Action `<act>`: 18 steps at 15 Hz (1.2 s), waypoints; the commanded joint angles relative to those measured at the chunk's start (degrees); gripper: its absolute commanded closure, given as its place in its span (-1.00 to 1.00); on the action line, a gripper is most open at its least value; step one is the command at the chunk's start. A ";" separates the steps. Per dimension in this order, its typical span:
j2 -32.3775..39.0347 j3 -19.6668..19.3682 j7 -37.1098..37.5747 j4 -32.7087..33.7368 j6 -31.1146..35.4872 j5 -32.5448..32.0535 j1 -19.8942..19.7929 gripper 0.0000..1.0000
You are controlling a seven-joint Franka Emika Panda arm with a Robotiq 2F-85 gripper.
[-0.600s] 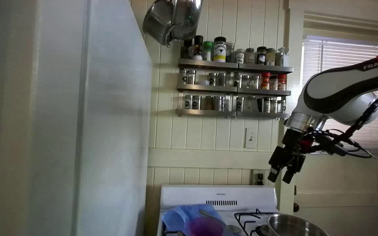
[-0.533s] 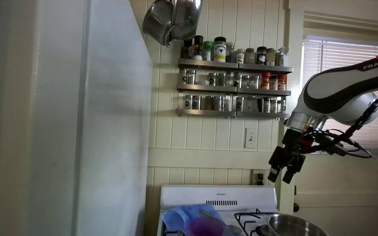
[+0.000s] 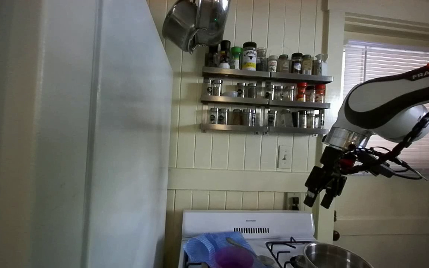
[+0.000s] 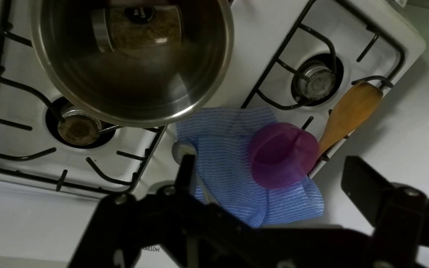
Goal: Move the silver bowl backwards.
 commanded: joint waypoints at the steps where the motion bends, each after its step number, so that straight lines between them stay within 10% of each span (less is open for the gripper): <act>1: 0.08 0.78 -0.40 0.11 -0.20 0.53 -0.93 -1.00; 18: -0.22 1.86 -0.66 0.02 -3.03 -4.73 -2.71 -1.00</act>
